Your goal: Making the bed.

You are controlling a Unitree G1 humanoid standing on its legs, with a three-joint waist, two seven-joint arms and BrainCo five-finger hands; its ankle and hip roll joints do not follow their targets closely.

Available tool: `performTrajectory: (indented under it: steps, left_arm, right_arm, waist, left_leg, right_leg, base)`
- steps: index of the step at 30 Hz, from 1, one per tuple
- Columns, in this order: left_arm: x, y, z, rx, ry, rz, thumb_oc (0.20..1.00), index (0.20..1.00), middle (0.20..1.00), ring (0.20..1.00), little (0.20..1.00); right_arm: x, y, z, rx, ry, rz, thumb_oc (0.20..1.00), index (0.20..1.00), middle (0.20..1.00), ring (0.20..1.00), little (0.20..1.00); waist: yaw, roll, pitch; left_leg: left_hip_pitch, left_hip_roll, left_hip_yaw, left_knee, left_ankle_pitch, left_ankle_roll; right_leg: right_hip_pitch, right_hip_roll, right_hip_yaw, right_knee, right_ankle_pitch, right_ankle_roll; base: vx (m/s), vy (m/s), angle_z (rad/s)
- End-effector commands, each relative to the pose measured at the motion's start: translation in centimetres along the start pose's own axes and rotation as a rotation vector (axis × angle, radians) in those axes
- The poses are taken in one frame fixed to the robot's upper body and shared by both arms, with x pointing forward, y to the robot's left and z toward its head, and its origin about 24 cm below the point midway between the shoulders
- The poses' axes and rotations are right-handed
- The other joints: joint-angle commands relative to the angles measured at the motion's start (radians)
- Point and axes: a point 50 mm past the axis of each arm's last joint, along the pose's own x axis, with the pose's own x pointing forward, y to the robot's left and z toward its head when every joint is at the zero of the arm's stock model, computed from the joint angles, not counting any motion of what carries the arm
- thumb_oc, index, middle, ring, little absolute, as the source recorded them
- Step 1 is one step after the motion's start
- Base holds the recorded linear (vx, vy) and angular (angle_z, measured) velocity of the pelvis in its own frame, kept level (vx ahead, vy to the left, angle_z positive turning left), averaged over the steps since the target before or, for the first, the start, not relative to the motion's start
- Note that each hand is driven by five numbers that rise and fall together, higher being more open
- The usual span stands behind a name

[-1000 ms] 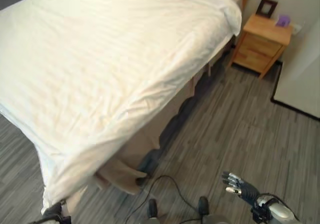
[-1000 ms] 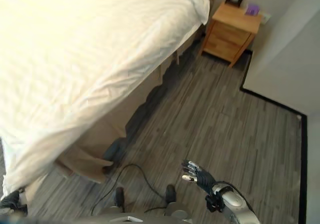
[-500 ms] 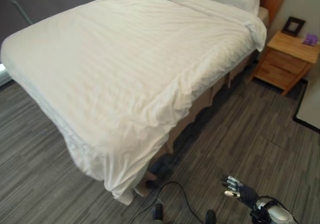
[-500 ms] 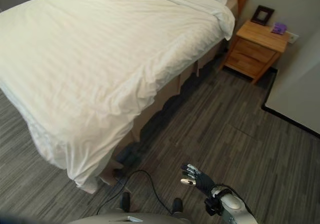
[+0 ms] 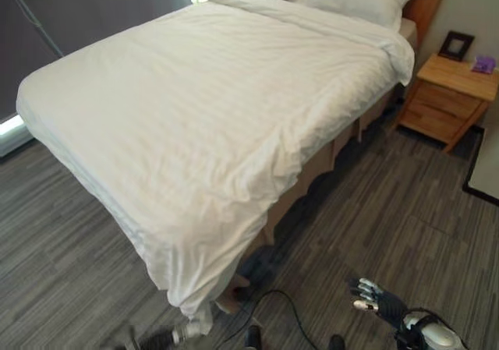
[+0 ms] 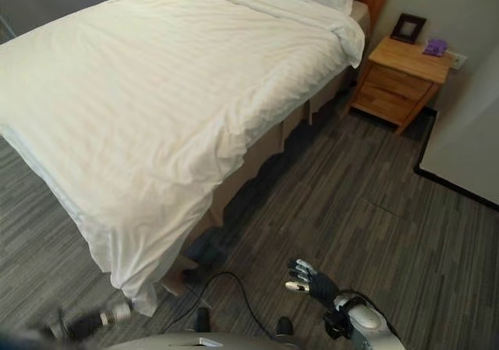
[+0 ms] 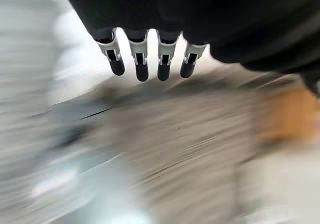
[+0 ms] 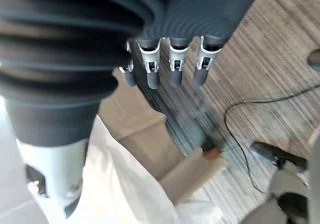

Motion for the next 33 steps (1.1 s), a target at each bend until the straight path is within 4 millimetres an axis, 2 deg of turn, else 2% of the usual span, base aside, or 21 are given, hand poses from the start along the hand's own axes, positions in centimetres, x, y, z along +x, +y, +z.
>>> performTrajectory:
  steps: [1,5,7,8,9,12,13,14,16,23,30,33]
  left_arm:
    - [1.2,0.7,1.1,-0.237,-0.156,0.015,1.000,1.000,1.000,1.000,1.000]
    - [2.0,1.8,3.2,-0.218,-0.266,0.062,1.000,1.000,1.000,1.000,1.000]
    - [2.3,2.4,3.3,-0.196,-0.275,0.108,1.000,1.000,1.000,1.000,1.000]
    - [2.7,2.5,3.1,-0.182,-0.279,0.147,0.674,0.674,0.674,0.674,0.674]
    - [3.8,2.6,2.9,-0.174,-0.310,0.254,0.200,0.200,0.200,0.200,0.200]
    - [5.1,2.1,1.2,-0.175,-0.255,0.294,0.200,0.200,0.200,0.200,0.200]
    - [5.2,2.1,1.2,-0.175,-0.255,0.294,0.200,0.200,0.200,0.200,0.200]
    - [6.1,1.7,0.9,-0.184,-0.248,0.311,0.200,0.200,0.200,0.200,0.200]
    - [6.8,1.3,0.6,-0.214,-0.248,0.316,0.200,0.200,0.200,0.200,0.200]
    - [7.9,0.9,1.4,-0.200,-0.267,0.277,0.200,0.200,0.200,0.200,0.200]
    - [8.0,1.5,1.4,-0.175,-0.240,0.254,0.200,0.200,0.200,0.200,0.200]
    - [8.0,2.1,2.0,-0.142,-0.247,0.251,0.200,0.200,0.200,0.200,0.200]
  right_arm:
    - [0.9,1.0,2.9,-0.008,-0.135,0.106,1.000,1.000,1.000,1.000,1.000]
    - [0.8,1.4,2.2,0.000,-0.114,0.123,1.000,1.000,1.000,1.000,1.000]
    - [0.8,1.5,2.1,-0.004,-0.108,0.130,1.000,1.000,1.000,1.000,1.000]
    - [0.8,1.5,2.1,-0.004,-0.109,0.127,1.000,1.000,1.000,1.000,1.000]
    - [1.1,1.6,2.3,-0.003,-0.118,0.123,1.000,1.000,1.000,1.000,1.000]
    - [1.1,1.3,2.7,-0.008,-0.131,0.108,1.000,1.000,1.000,1.000,1.000]
    - [1.1,1.3,2.7,-0.008,-0.131,0.107,1.000,1.000,1.000,1.000,1.000]
    - [1.1,1.2,2.8,-0.013,-0.133,0.099,1.000,1.000,1.000,1.000,1.000]
    - [1.2,1.2,2.8,-0.015,-0.131,0.098,1.000,1.000,1.000,1.000,1.000]
    - [1.2,1.2,2.9,-0.025,-0.125,0.109,1.000,1.000,1.000,1.000,1.000]
    - [1.2,1.2,2.9,-0.049,-0.110,0.131,1.000,1.000,1.000,1.000,1.000]
    - [1.3,1.4,2.8,-0.056,-0.096,0.152,1.000,1.000,1.000,1.000,1.000]
  waist:
    - [-0.013,-0.030,0.026]
    - [-0.020,-0.041,0.023]
    - [-0.024,-0.046,0.022]
    - [-0.026,-0.050,0.022]
    - [-0.026,-0.055,0.025]
    - [-0.031,-0.062,0.027]
    - [-0.031,-0.062,0.027]
    - [-0.034,-0.068,0.030]
    - [-0.037,-0.073,0.034]
    - [-0.044,-0.084,0.046]
    - [-0.051,-0.090,0.056]
    - [-0.054,-0.090,0.059]
  left_leg:
    - [0.046,-0.039,-0.073,0.013,-0.020,0.019]
    - [0.049,-0.041,-0.072,0.013,-0.022,0.017]
    - [0.050,-0.041,-0.070,0.013,-0.024,0.017]
    - [0.050,-0.041,-0.070,0.013,-0.024,0.017]
    - [0.049,-0.042,-0.071,0.013,-0.026,0.018]
    - [0.045,-0.043,-0.066,0.013,-0.028,0.020]
    - [0.045,-0.043,-0.066,0.013,-0.028,0.020]
    - [0.043,-0.043,-0.062,0.013,-0.030,0.021]
    - [0.039,-0.043,-0.058,0.013,-0.031,0.022]
    - [0.029,-0.043,-0.048,0.013,-0.032,0.026]
    - [0.020,-0.046,-0.042,0.013,-0.031,0.028]
    - [0.018,-0.048,-0.038,0.013,-0.033,0.029]
  right_leg:
    - [0.052,0.008,-0.023,0.021,-0.039,0.049]
    - [0.056,0.007,-0.025,0.020,-0.041,0.049]
    - [0.057,0.005,-0.022,0.019,-0.041,0.050]
    - [0.057,0.004,-0.022,0.019,-0.041,0.051]
    - [0.057,0.002,-0.021,0.019,-0.043,0.050]
    - [0.052,0.002,-0.017,0.018,-0.045,0.049]
    - [0.052,0.002,-0.017,0.018,-0.045,0.049]
    - [0.047,0.001,-0.012,0.018,-0.046,0.050]
    - [0.043,0.000,-0.007,0.018,-0.046,0.049]
    - [0.026,0.001,0.004,0.018,-0.040,0.051]
    - [0.011,-0.003,0.016,0.018,-0.033,0.054]
    - [0.007,-0.006,0.021,0.018,-0.031,0.056]
  base:
    - [0.00,0.000,0.00]
    - [0.00,0.000,0.01]
    - [0.00,0.000,0.00]
    - [0.00,0.032,0.02]
    - [-0.01,0.032,0.02]
    - [-0.01,0.021,0.02]
    - [-0.01,0.046,-0.02]
    - [-0.01,0.031,-0.03]
    - [-0.02,0.042,-0.04]
    - [-0.01,0.038,-0.04]
    - [-0.01,0.017,-0.03]
    - [0.00,0.029,-0.03]
